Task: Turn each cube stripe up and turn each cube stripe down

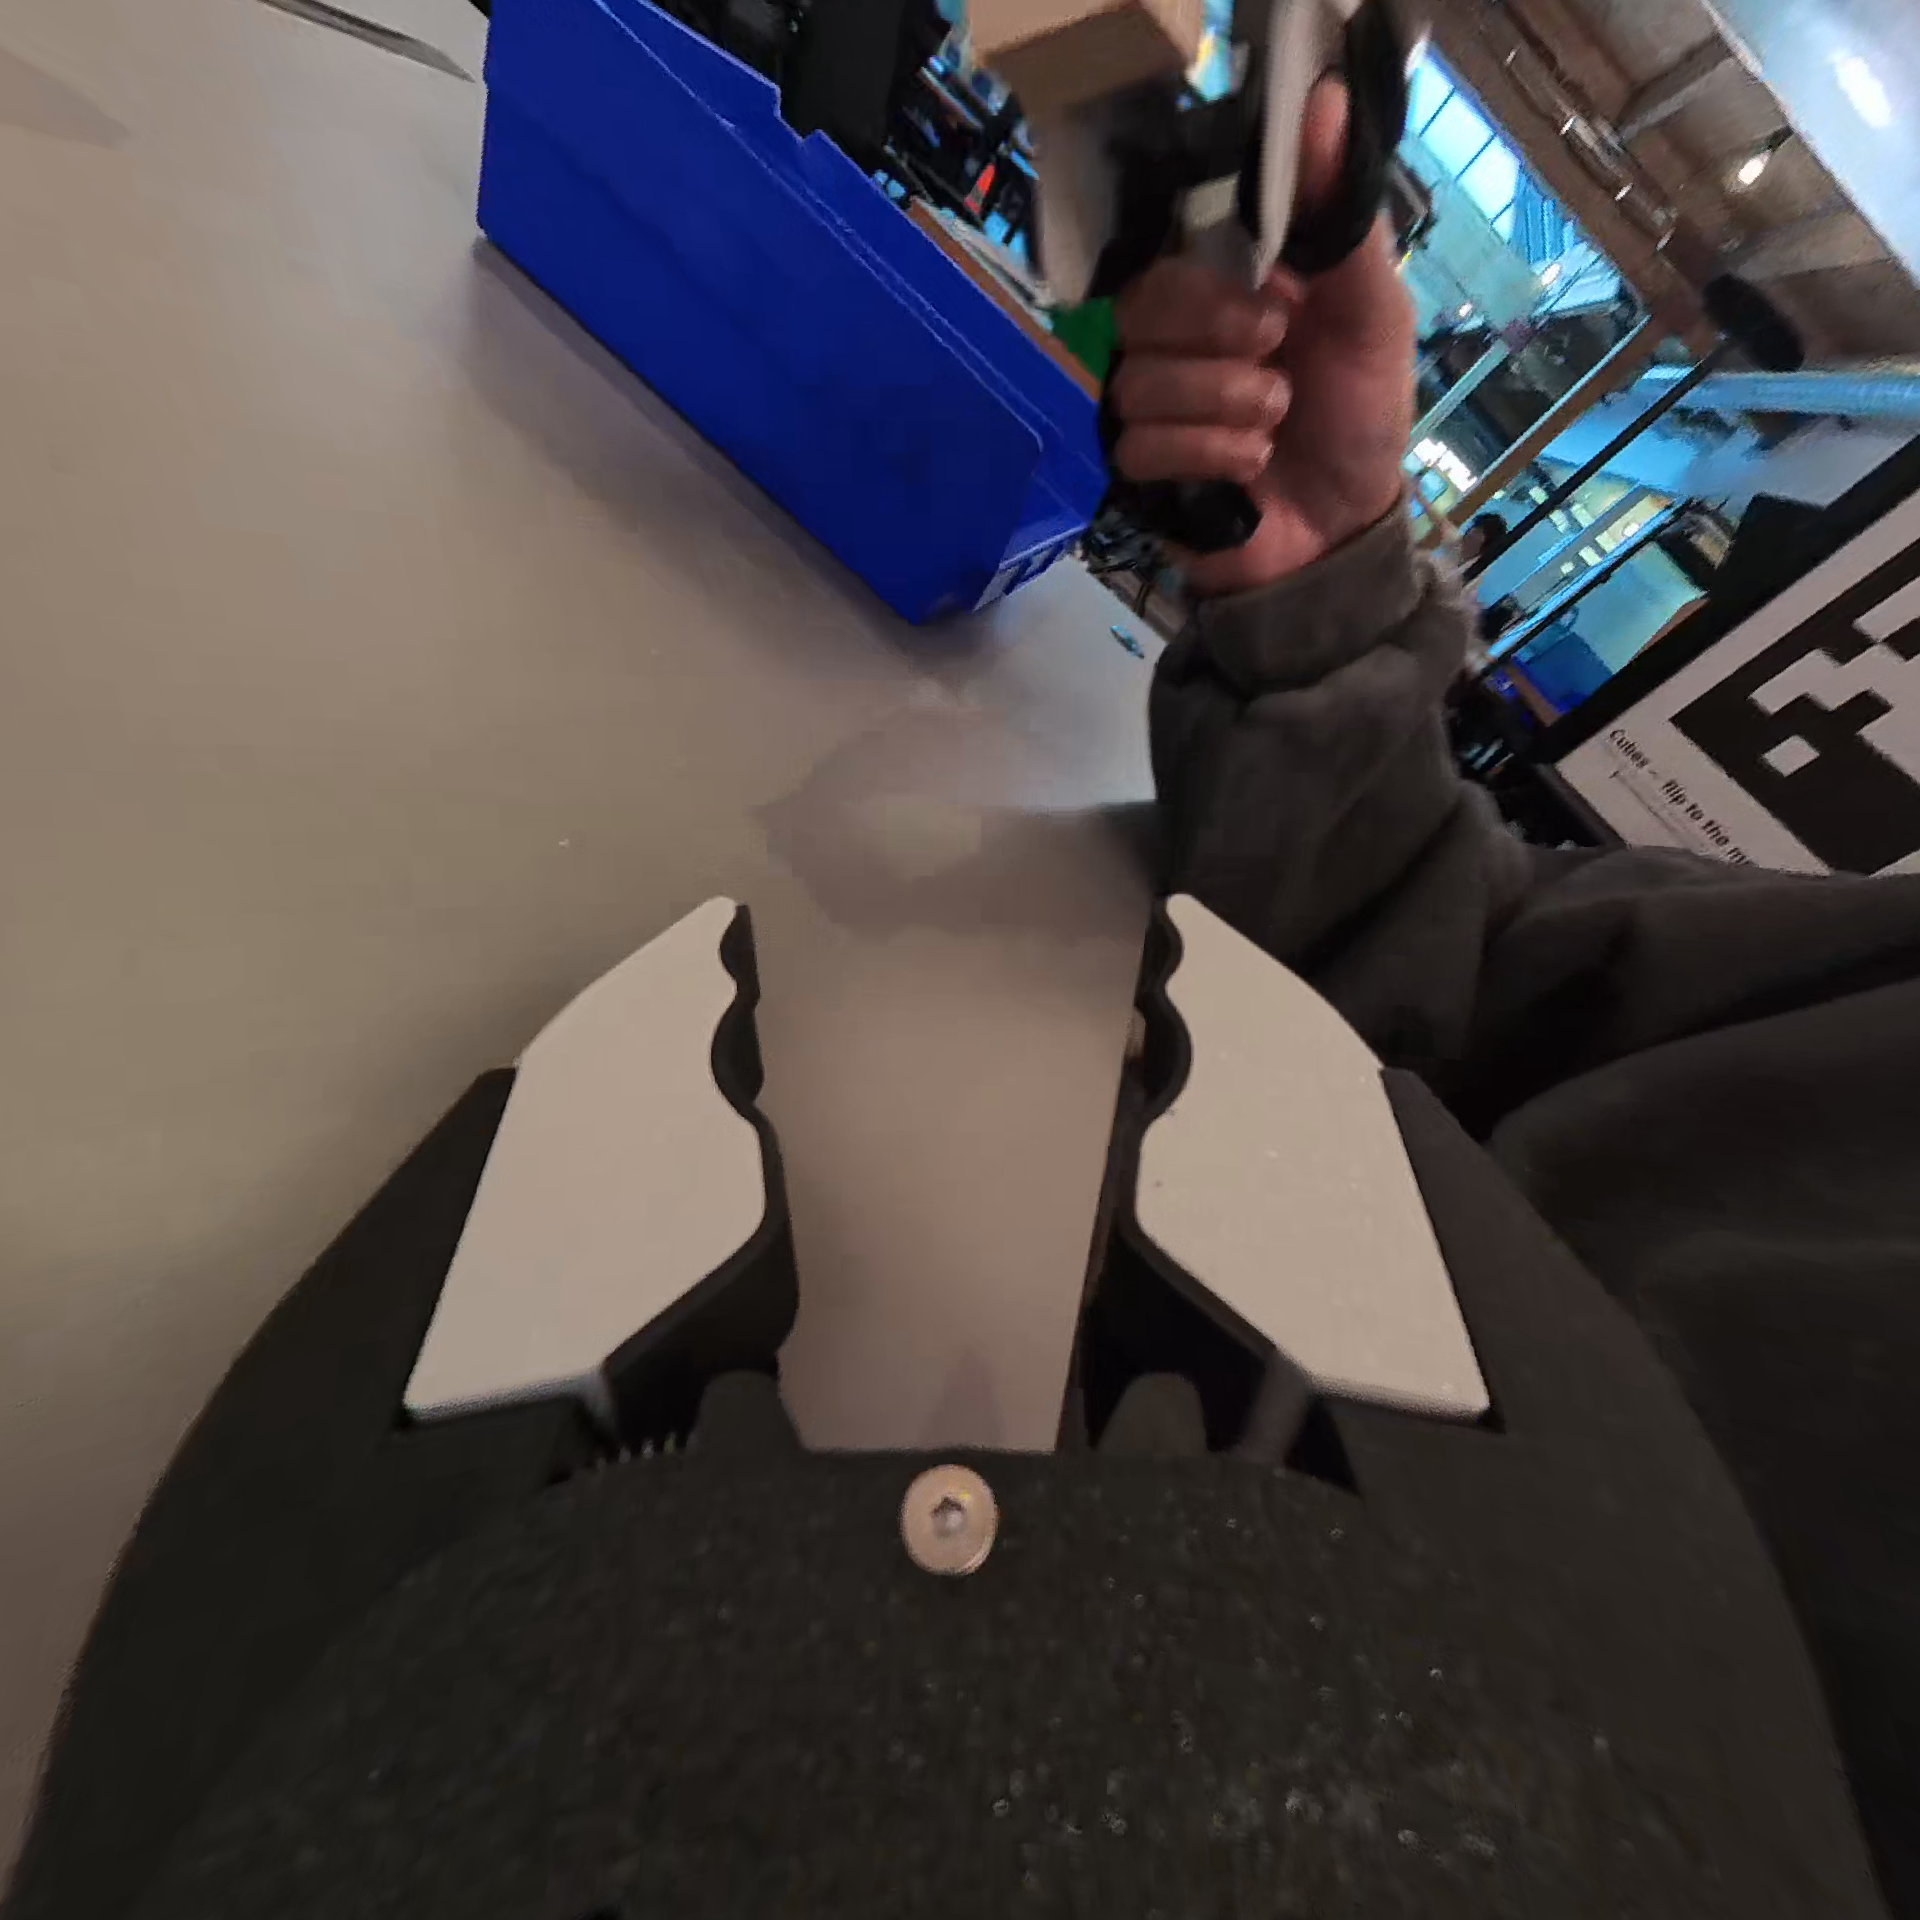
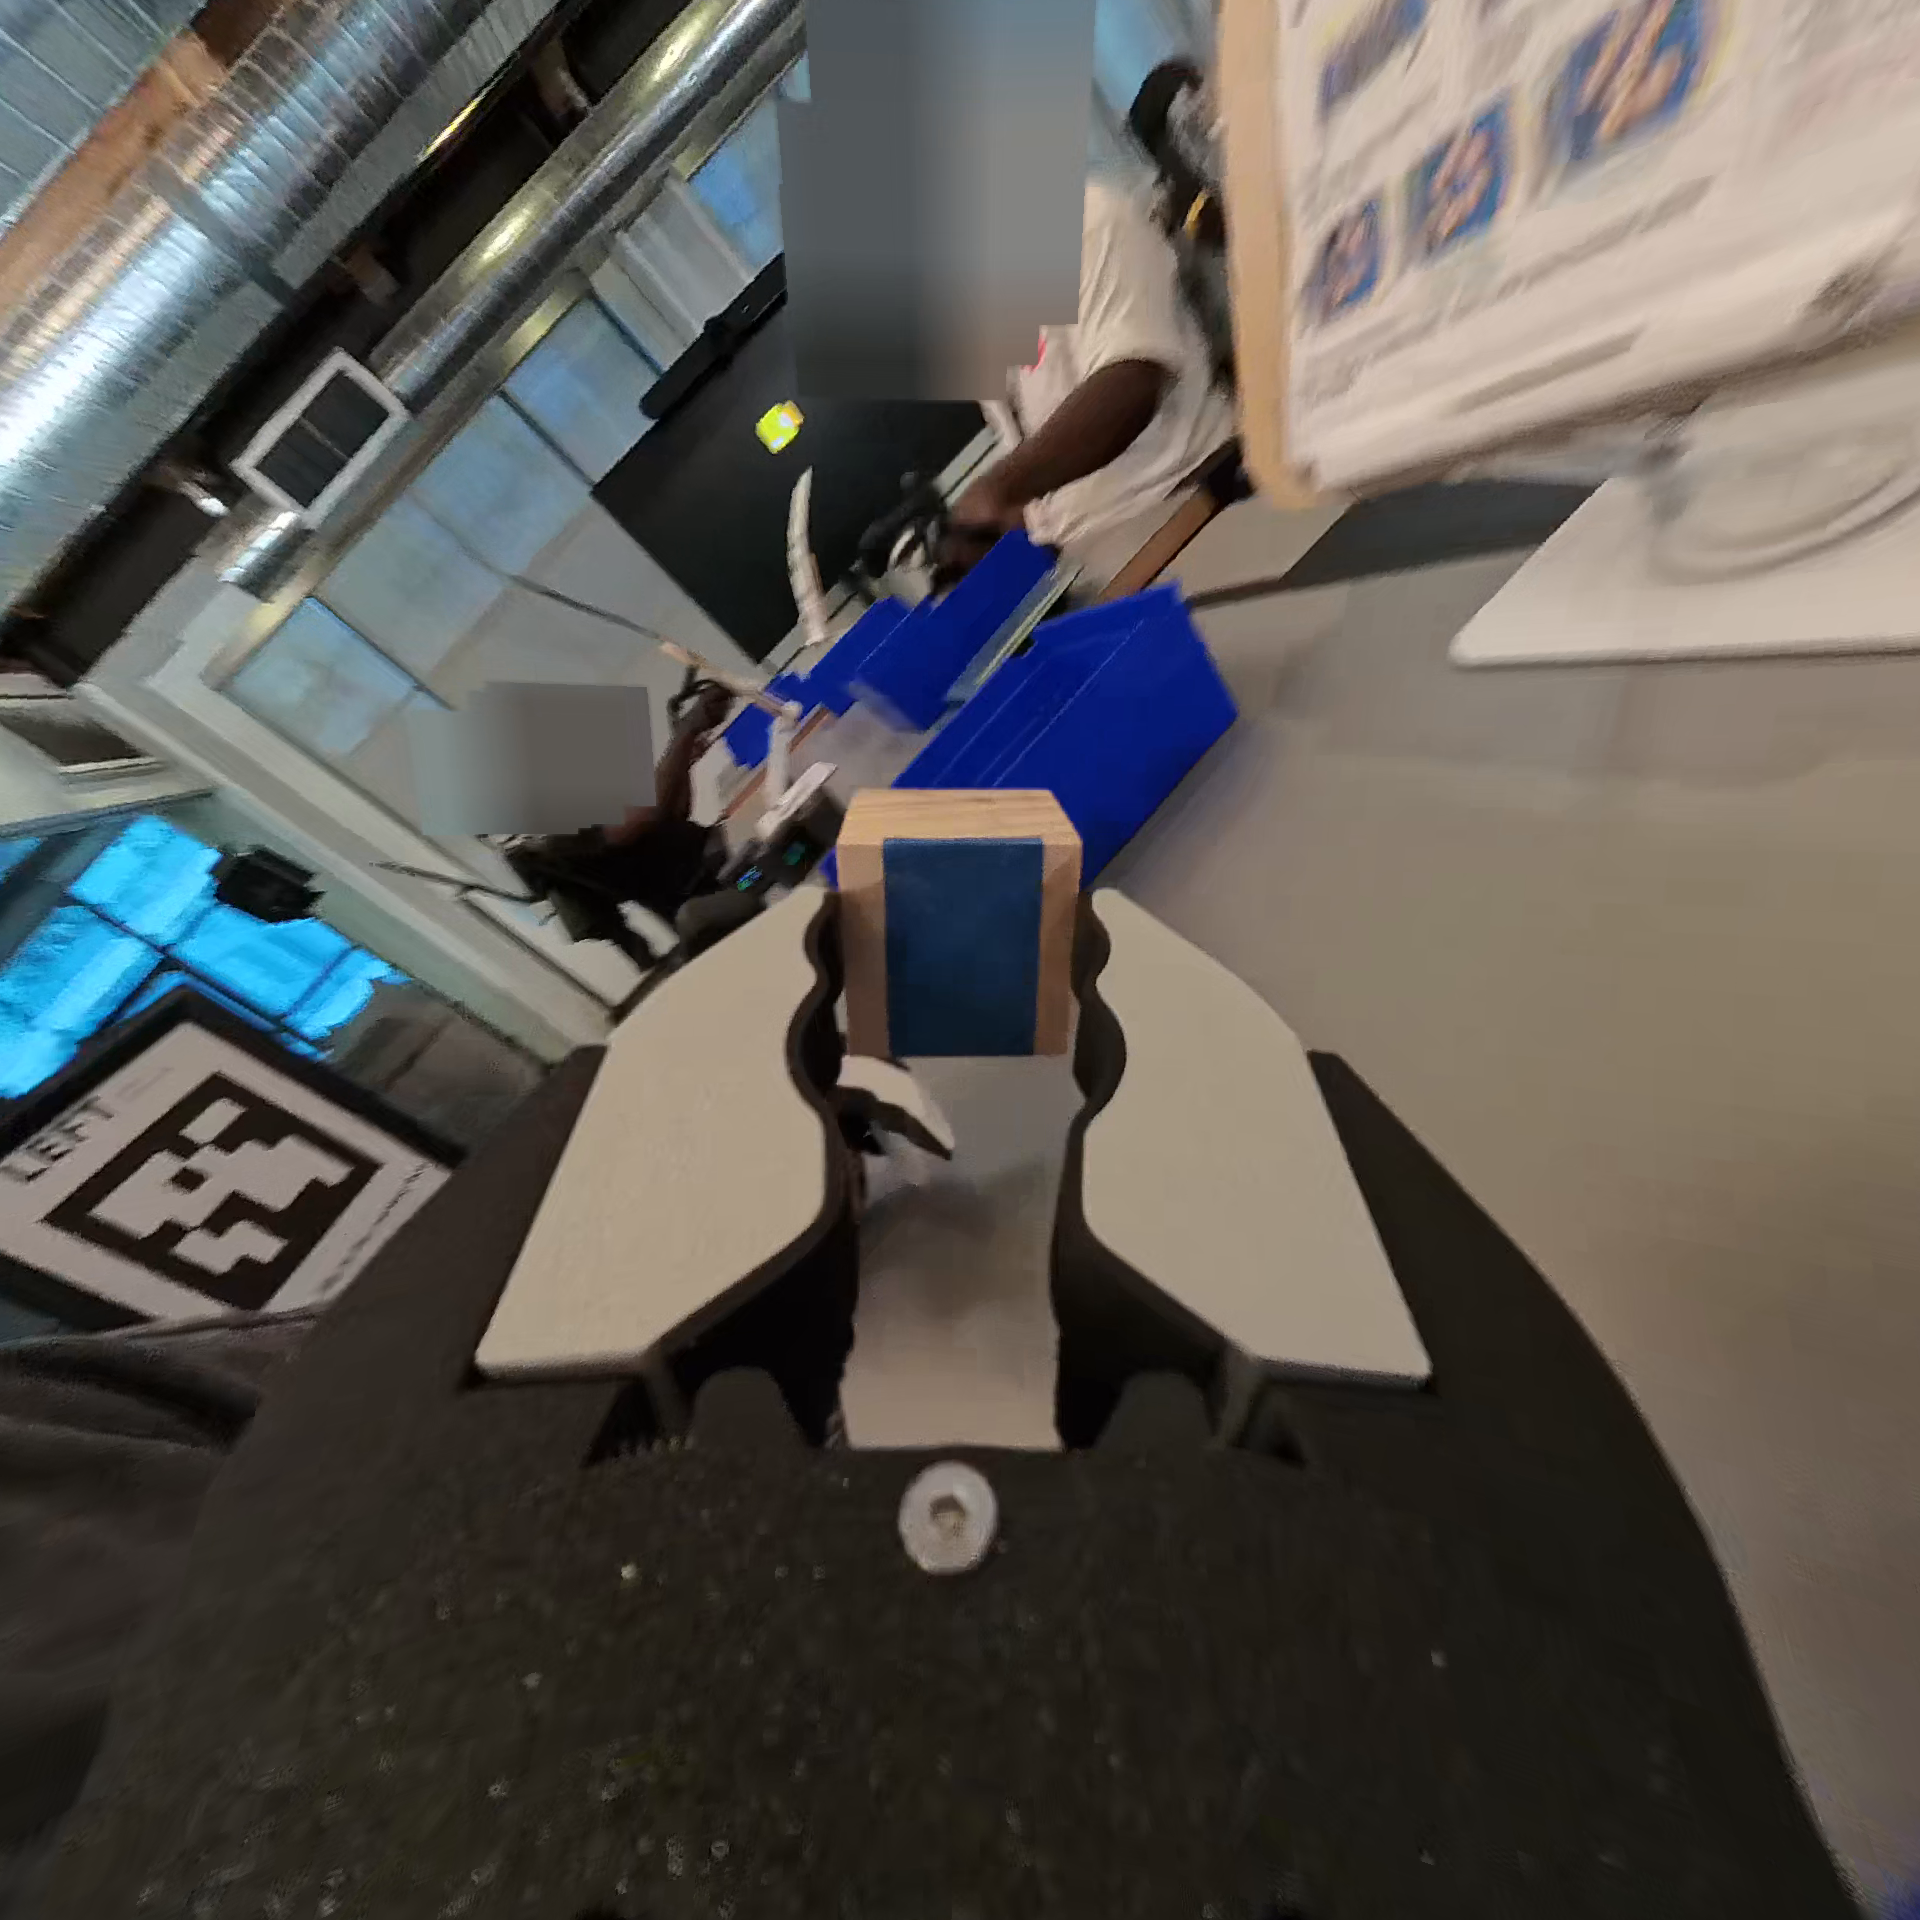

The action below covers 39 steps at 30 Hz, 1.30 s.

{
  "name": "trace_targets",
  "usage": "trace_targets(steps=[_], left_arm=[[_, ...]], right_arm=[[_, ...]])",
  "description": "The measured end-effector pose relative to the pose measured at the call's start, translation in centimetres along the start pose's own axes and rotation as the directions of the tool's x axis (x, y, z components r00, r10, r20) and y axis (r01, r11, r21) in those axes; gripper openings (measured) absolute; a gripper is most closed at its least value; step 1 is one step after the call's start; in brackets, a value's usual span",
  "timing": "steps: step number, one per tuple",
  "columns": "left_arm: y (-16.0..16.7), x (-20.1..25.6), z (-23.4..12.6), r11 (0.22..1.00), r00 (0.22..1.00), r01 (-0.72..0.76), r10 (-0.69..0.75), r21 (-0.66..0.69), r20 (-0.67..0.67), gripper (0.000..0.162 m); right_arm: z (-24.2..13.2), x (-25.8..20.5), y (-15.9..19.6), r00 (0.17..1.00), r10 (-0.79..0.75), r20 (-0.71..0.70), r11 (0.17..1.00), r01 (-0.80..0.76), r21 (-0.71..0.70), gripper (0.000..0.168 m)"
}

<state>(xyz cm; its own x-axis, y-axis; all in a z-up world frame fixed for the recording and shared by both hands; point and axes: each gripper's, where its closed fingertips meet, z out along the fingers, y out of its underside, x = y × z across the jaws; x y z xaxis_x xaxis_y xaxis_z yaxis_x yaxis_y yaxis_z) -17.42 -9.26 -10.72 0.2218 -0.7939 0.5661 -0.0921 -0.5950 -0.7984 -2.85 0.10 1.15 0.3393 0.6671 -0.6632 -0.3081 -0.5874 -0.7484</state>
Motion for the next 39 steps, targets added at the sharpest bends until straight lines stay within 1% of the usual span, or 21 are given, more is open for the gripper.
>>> trace_targets(steps=[2, 4, 5, 7, 9, 11, 13, 15, 19, 23, 26, 29, 31, 33, 35, 36, 37, 39], left_arm=[[0.3, -0.3, 0.0, 0.999, 0.999, -0.041, 0.041, -0.023, 0.034, 0.07], [0.3, -0.1, 0.0, 0.998, 0.998, -0.058, 0.059, -0.029, 0.035, 0.068], [0.1, 0.2, 0.1, 0.998, 0.998, -0.057, 0.058, -0.024, 0.025, 0.068], [0.2, 0.7, 0.3, 0.999, 0.999, -0.044, 0.043, -0.03, -0.007, 0.068], [0.4, 1.0, 0.7, 0.999, 0.999, -0.025, 0.024, -0.04, -0.027, 0.068], [0.7, 1.2, 1.0, 0.998, 0.999, -0.008, 0.005, -0.058, -0.047, 0.069], [0.9, 1.3, 1.1, 0.998, 0.999, -0.001, -0.002, -0.064, -0.051, 0.068], [1.0, 1.2, 1.1, 0.998, 0.999, -0.01, 0.007, -0.068, -0.041, 0.068], [1.6, 0.8, 1.2, 0.995, 0.999, 0.003, -0.007, -0.102, -0.038, 0.069], [1.7, 0.9, 1.2, 0.994, 0.999, 0.009, -0.014, -0.111, -0.045, 0.069], [1.7, 0.8, 1.2, 0.994, 0.999, 0.006, -0.01, -0.112, -0.038, 0.069], [1.8, 0.7, 1.3, 0.993, 0.999, 0.011, -0.016, -0.119, -0.036, 0.069], [2.0, 0.7, 1.3, 0.992, 0.999, 0.012, -0.017, -0.127, -0.035, 0.069], [2.0, 0.6, 1.4, 0.991, 0.999, 0.009, -0.013, -0.13, -0.03, 0.069], [1.9, 0.6, 1.3, 0.992, 1.0, 0.006, -0.01, -0.13, -0.025, 0.069], [1.8, 0.5, 1.3, 0.992, 1.0, 0.003, -0.006, -0.124, -0.02, 0.069], [1.8, 0.5, 1.2, 0.993, 1.0, 0.0, -0.002, -0.121, -0.017, 0.069], [1.6, 0.3, 1.2, 0.994, 1.0, -0.006, 0.006, -0.113, -0.006, 0.069]], right_arm=[[-3.7, 0.1, -3.0, 0.992, -0.066, -0.111, 0.995, 0.074, 0.066, 0.042], [-8.2, 1.2, -5.6, 0.951, -0.123, -0.282, 0.981, 0.159, 0.107, 0.042], [-10.4, 2.1, -6.5, 0.914, -0.145, -0.378, 0.974, 0.2, 0.11, 0.042], [-14.4, 4.5, -7.6, 0.813, -0.16, -0.56, 0.964, 0.251, 0.09, 0.042], [-17.4, 7.1, -7.5, 0.711, -0.145, -0.688, 0.969, 0.243, 0.048, 0.042], [-19.3, 9.9, -6.6, 0.611, -0.141, -0.779, 0.98, 0.196, -0.024, 0.042], [-20.5, 12.5, -5.2, 0.516, -0.151, -0.843, 0.987, 0.119, -0.103, 0.042], [-21.0, 15.1, -3.4, 0.447, -0.167, -0.879, 0.984, 0.025, -0.174, 0.043], [-21.2, 19.4, 0.3, 0.352, -0.221, -0.91, 0.944, -0.157, -0.29, 0.043], [-22.0, 21.4, 2.6, 0.276, -0.279, -0.92, 0.893, -0.277, -0.354, 0.043], [-22.1, 22.0, 3.6, 0.274, -0.287, -0.918, 0.872, -0.323, -0.369, 0.043], [-21.9, 22.4, 3.3, 0.282, -0.283, -0.917, 0.883, -0.297, -0.364, 0.043], [-21.7, 22.6, 3.1, 0.303, -0.261, -0.917, 0.896, -0.276, -0.346, 0.043], [-21.8, 22.4, 2.3, 0.304, -0.248, -0.92, 0.915, -0.24, -0.325, 0.046], [-21.9, 20.8, 0.1, 0.302, -0.253, -0.919, 0.941, -0.143, -0.306, 0.047], [-21.3, 19.3, -1.5, 0.329, -0.256, -0.909, 0.955, -0.059, -0.291, 0.047], [-20.2, 17.3, -3.1, 0.38, -0.263, -0.887, 0.962, 0.038, -0.269, 0.046], [-16.8, 12.3, -5.9, 0.532, -0.305, -0.79, 0.947, 0.257, -0.192, 0.047]])
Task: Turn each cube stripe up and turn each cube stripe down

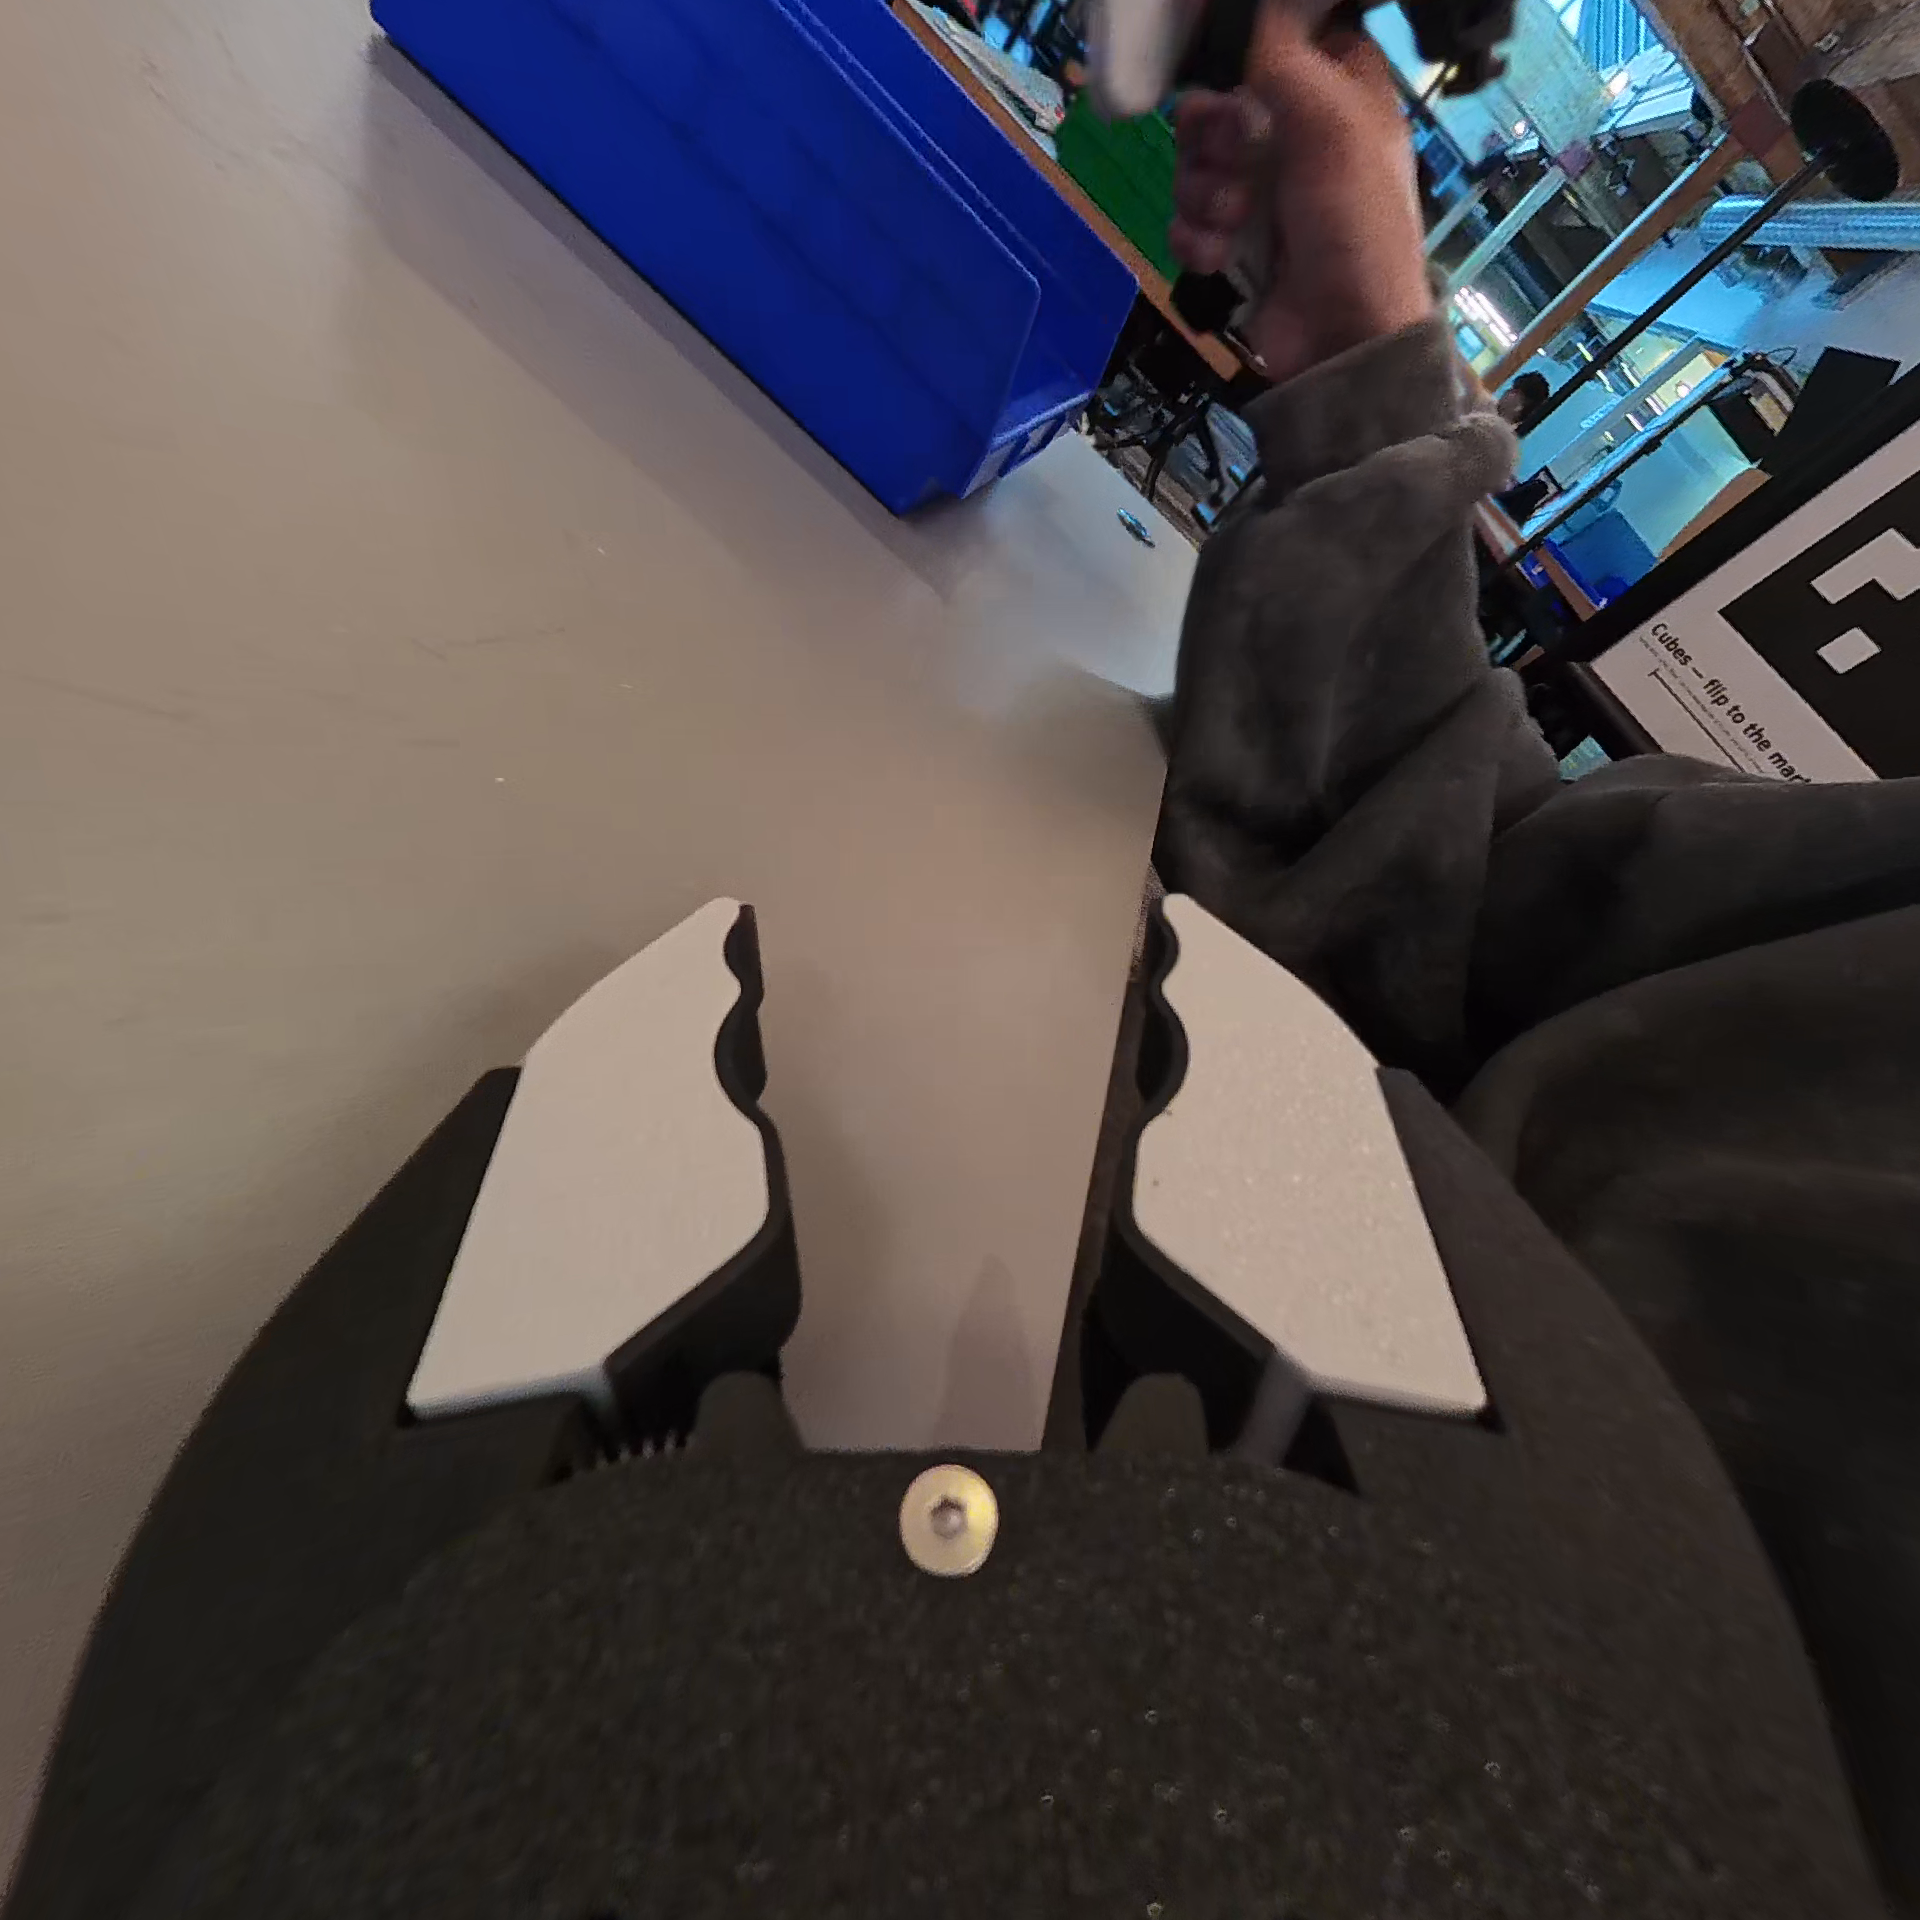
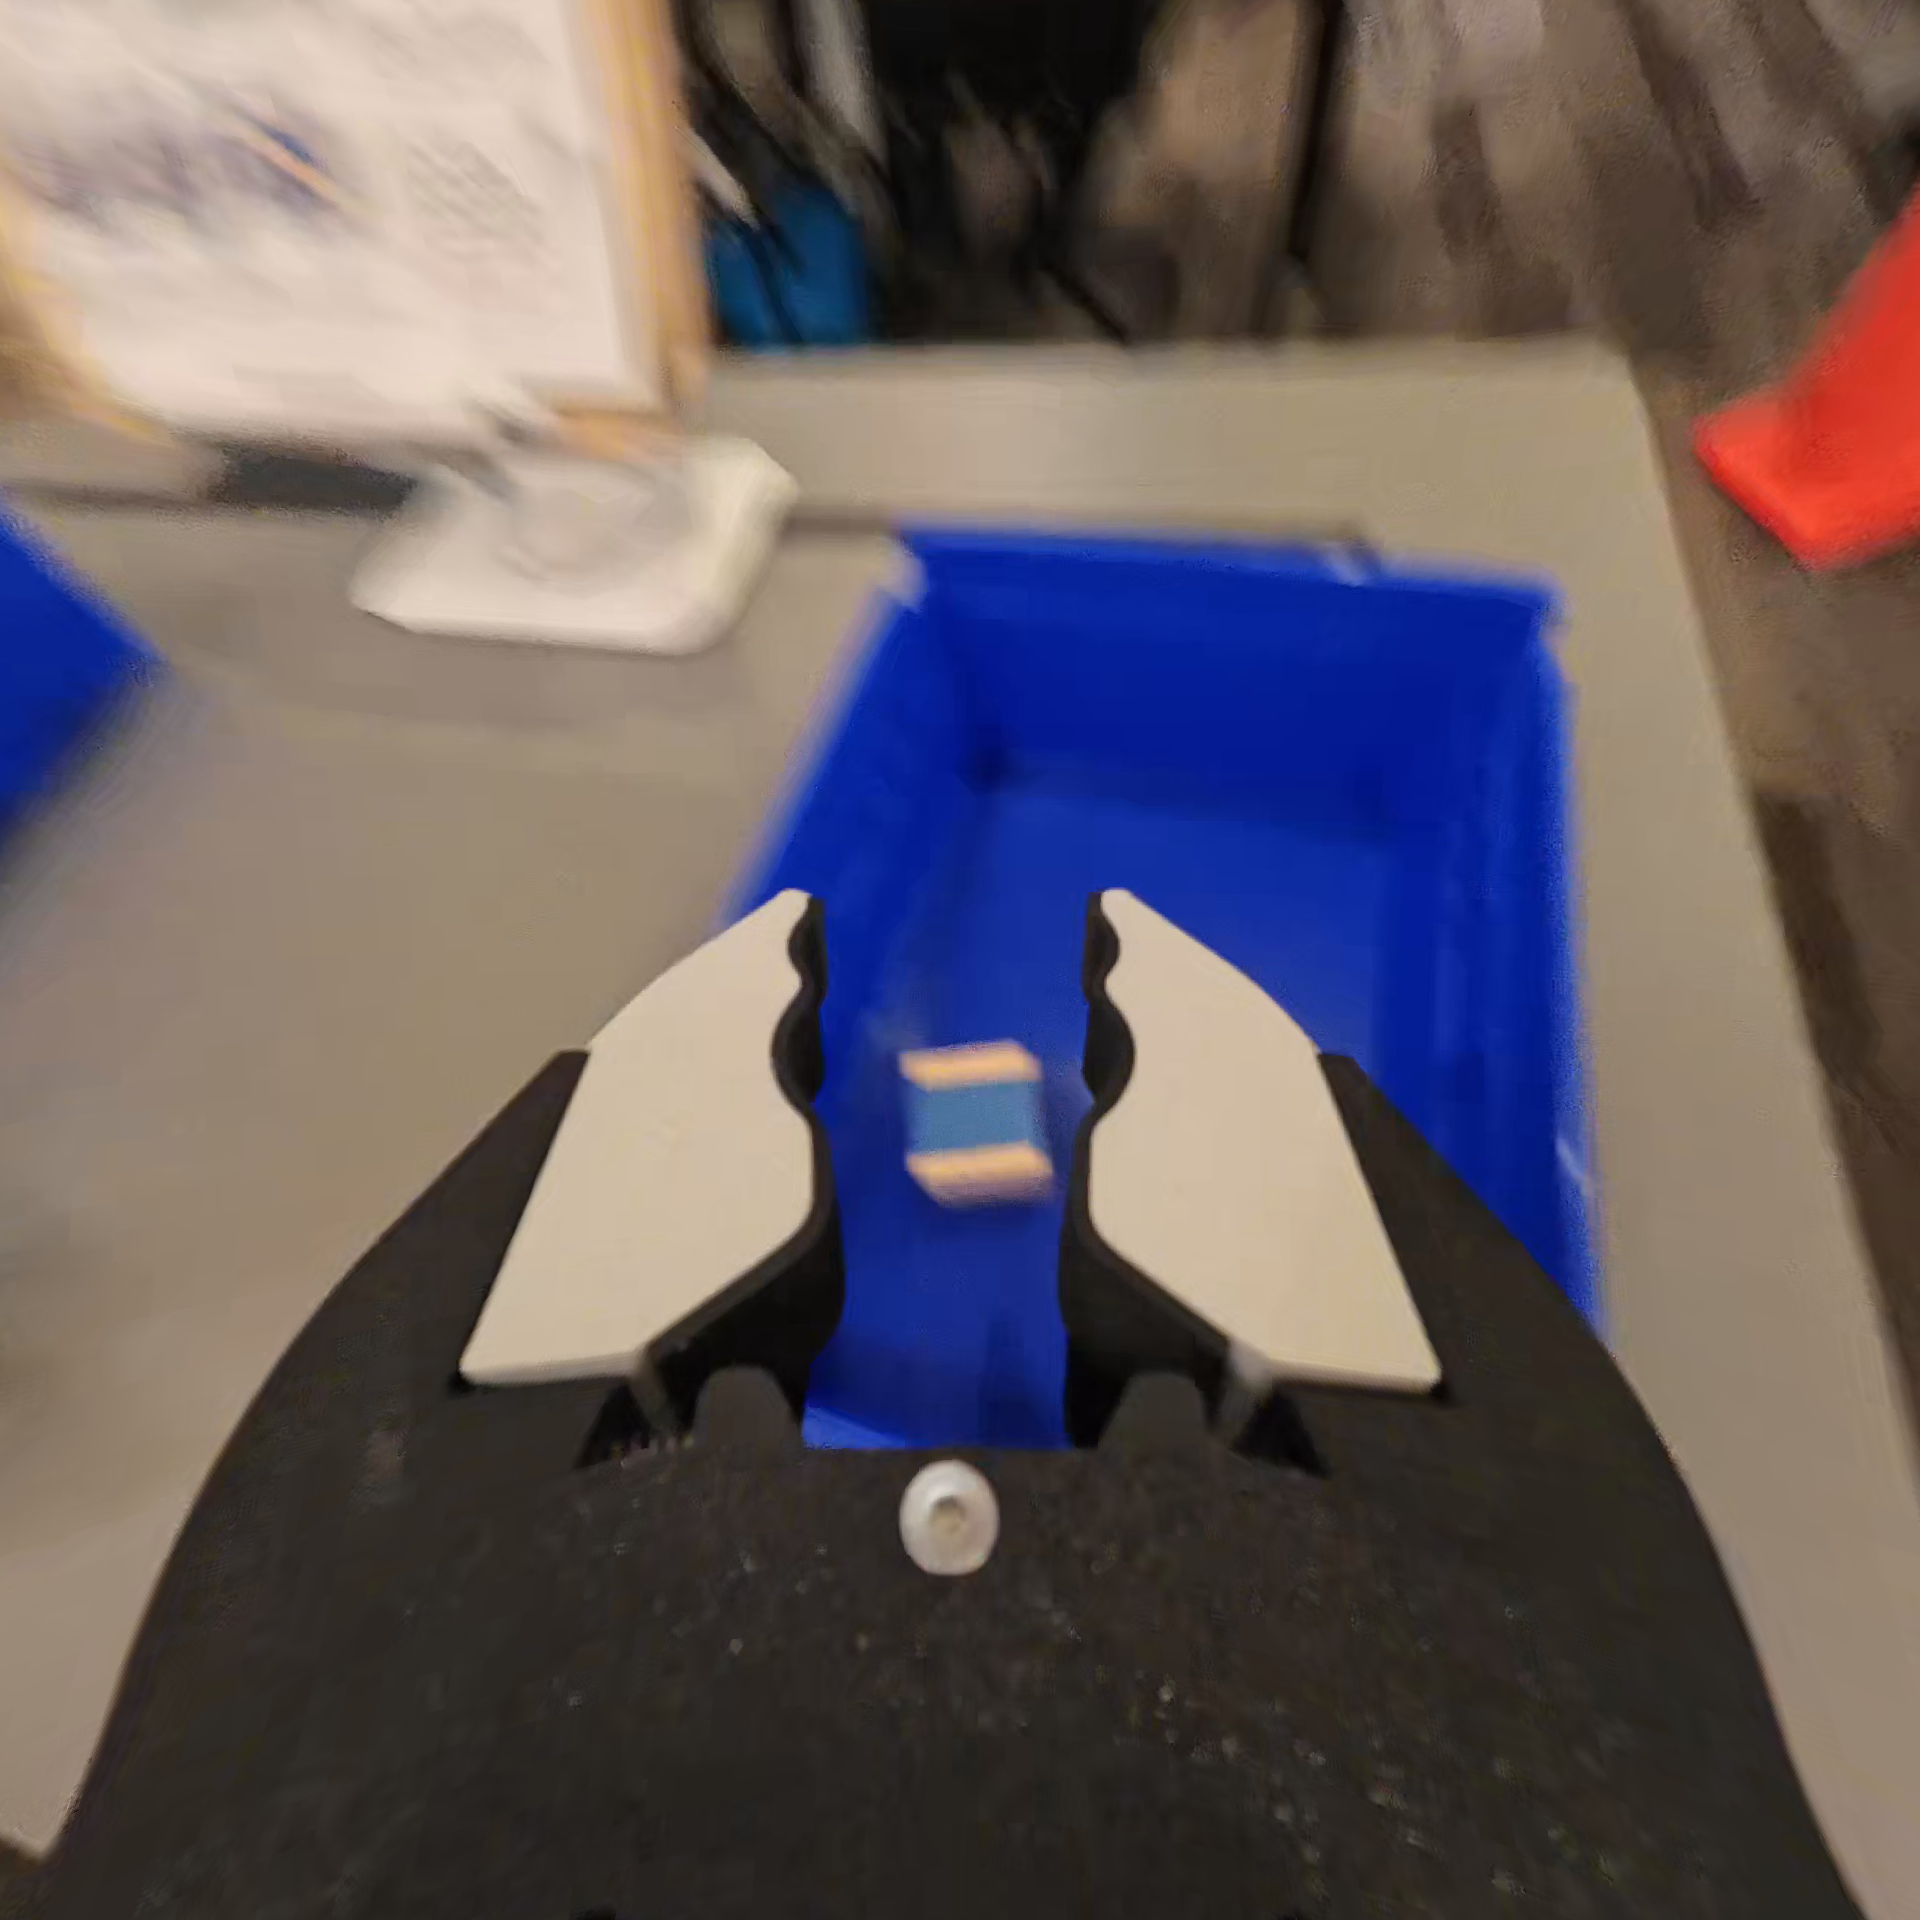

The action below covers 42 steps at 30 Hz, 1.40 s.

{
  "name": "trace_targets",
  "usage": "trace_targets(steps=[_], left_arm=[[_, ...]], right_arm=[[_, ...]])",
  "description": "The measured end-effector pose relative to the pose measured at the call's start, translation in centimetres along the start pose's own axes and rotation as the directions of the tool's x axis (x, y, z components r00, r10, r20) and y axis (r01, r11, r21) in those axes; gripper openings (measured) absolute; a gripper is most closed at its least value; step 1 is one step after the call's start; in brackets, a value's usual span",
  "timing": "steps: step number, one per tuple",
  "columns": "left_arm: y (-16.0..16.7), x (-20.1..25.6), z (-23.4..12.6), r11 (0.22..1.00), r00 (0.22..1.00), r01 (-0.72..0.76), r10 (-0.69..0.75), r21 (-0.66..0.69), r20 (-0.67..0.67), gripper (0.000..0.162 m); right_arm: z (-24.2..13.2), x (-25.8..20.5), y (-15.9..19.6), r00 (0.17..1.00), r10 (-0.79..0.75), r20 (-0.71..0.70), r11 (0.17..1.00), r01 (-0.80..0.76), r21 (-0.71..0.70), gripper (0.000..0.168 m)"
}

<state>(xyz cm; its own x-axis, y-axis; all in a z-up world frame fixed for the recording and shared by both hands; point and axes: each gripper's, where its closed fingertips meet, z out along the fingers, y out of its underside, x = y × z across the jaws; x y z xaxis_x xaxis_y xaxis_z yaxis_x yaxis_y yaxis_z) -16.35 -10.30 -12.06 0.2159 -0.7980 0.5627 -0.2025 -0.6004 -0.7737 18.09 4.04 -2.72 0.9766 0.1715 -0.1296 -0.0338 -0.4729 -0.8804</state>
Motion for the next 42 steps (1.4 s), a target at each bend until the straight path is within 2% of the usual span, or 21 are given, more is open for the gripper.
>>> trace_targets(steps=[2, 3, 6, 9, 13, 17, 20, 22, 24, 26, 28, 31, 33, 34, 39, 42], left_arm=[[-0.2, -0.3, -0.1, 1.0, 1.0, -0.008, 0.008, 0.008, 0.021, 0.068], [-0.2, -0.5, -0.2, 1.0, 0.999, -0.014, 0.013, 0.012, 0.04, 0.069], [-0.5, -1.4, -0.7, 0.999, 0.992, -0.042, 0.038, 0.026, 0.116, 0.068], [-0.6, -2.2, -1.1, 0.997, 0.981, -0.075, 0.071, 0.017, 0.183, 0.068], [-0.8, -2.8, -1.7, 0.994, 0.964, -0.113, 0.108, 0.007, 0.244, 0.068], [-1.8, -2.8, -3.4, 0.986, 0.932, -0.162, 0.165, -0.037, 0.323, 0.067], [-6.0, -3.7, -8.9, 0.973, 0.841, -0.232, 0.206, -0.01, 0.5, 0.067], [-8.9, -5.7, -14.1, 0.98, 0.763, -0.2, 0.147, 0.013, 0.629, 0.063], [-10.9, -9.2, -19.2, 0.993, 0.67, -0.114, 0.065, 0.015, 0.74, 0.065], [-12.2, -14.4, -24.1, 1.0, 0.525, -0.012, -0.004, 0.012, 0.851, 0.073], [-12.6, -19.8, -27.0, 0.991, 0.427, 0.127, -0.101, 0.051, 0.898, 0.074], [-12.1, -26.3, -27.5, 0.931, 0.4, 0.343, -0.261, 0.121, 0.879, 0.074], [-11.7, -30.1, -28.8, 0.893, 0.296, 0.413, -0.32, 0.182, 0.9, 0.068], [-11.3, -31.4, -29.0, 0.867, 0.269, 0.451, -0.359, 0.212, 0.894, 0.066], [-9.5, -34.4, -28.2, 0.733, 0.188, 0.618, -0.489, 0.285, 0.852, 0.071], [-9.3, -35.2, -28.2, 0.713, 0.138, 0.644, -0.465, 0.278, 0.874, 0.07]], right_arm=[[-2.0, -6.3, -3.4, 0.965, -0.064, 0.253, 0.975, 0.007, 0.22, 0.048], [-2.8, -9.6, -4.3, 0.919, -0.094, 0.382, 0.955, -0.025, 0.296, 0.049], [-3.5, -19.0, -3.7, 0.701, -0.149, 0.697, 0.926, -0.149, 0.348, 0.049], [-0.5, -26.0, 0.7, 0.563, -0.126, 0.817, 0.953, -0.159, 0.257, 0.055], [3.1, -31.3, 7.1, 0.53, -0.209, 0.822, 0.97, 0.008, 0.241, 0.05], [3.5, -32.0, 8.4, 0.537, -0.255, 0.804, 0.961, 0.046, 0.274, 0.048], [4.1, -31.0, 8.4, 0.586, -0.271, 0.763, 0.954, 0.056, 0.295, 0.044], [4.3, -30.7, 8.4, 0.581, -0.225, 0.782, 0.966, 0.027, 0.258, 0.044], [4.4, -30.4, 8.4, 0.572, -0.178, 0.801, 0.975, -0.008, 0.222, 0.044], [4.5, -30.2, 8.3, 0.571, -0.155, 0.806, 0.978, -0.025, 0.206, 0.043], [4.5, -30.2, 8.3, 0.569, -0.15, 0.808, 0.979, -0.031, 0.203, 0.043], [4.7, -30.3, 8.6, 0.567, -0.147, 0.811, 0.981, -0.02, 0.192, 0.042], [4.7, -30.5, 8.8, 0.562, -0.144, 0.815, 0.983, -0.01, 0.181, 0.042], [4.7, -30.6, 8.9, 0.559, -0.143, 0.817, 0.984, -0.008, 0.178, 0.042], [4.6, -30.7, 9.1, 0.545, -0.131, 0.828, 0.987, -0.01, 0.163, 0.042], [4.6, -30.7, 9.2, 0.539, -0.117, 0.834, 0.989, -0.017, 0.15, 0.042]])
